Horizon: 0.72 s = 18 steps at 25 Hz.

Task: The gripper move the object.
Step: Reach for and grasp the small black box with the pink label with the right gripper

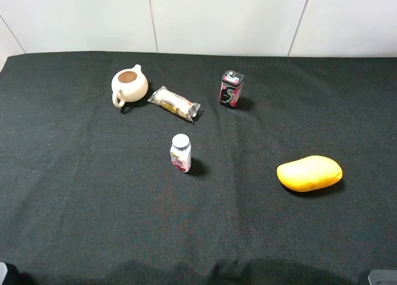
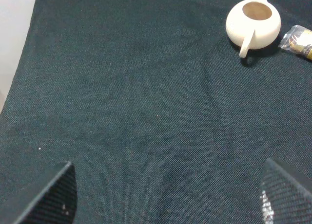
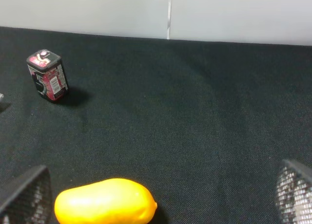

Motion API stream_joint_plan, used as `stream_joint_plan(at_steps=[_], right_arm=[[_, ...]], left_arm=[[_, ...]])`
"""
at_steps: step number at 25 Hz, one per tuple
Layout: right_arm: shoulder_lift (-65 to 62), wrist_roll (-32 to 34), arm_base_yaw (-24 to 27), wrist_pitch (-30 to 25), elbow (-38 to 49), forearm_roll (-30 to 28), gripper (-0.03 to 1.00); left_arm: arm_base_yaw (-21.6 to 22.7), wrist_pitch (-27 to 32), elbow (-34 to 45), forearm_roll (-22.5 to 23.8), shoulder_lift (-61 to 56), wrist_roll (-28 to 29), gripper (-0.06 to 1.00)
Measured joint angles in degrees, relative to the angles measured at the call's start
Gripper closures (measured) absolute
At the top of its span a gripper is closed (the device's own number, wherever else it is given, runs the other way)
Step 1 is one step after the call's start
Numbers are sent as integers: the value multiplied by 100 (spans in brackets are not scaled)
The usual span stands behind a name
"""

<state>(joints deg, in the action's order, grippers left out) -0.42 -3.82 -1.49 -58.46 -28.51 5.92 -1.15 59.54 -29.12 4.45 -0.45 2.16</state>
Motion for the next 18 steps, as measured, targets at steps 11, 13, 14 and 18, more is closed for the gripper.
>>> stream_joint_plan(at_steps=[11, 13, 14, 18], right_arm=[[0, 0, 0, 0, 0, 0, 27], [0, 0, 0, 0, 0, 0, 27], [0, 0, 0, 0, 0, 0, 27], [0, 0, 0, 0, 0, 0, 27]], left_arm=[[0, 0, 0, 0, 0, 0, 15], [0, 0, 0, 0, 0, 0, 15], [0, 0, 0, 0, 0, 0, 15], [0, 0, 0, 0, 0, 0, 15]])
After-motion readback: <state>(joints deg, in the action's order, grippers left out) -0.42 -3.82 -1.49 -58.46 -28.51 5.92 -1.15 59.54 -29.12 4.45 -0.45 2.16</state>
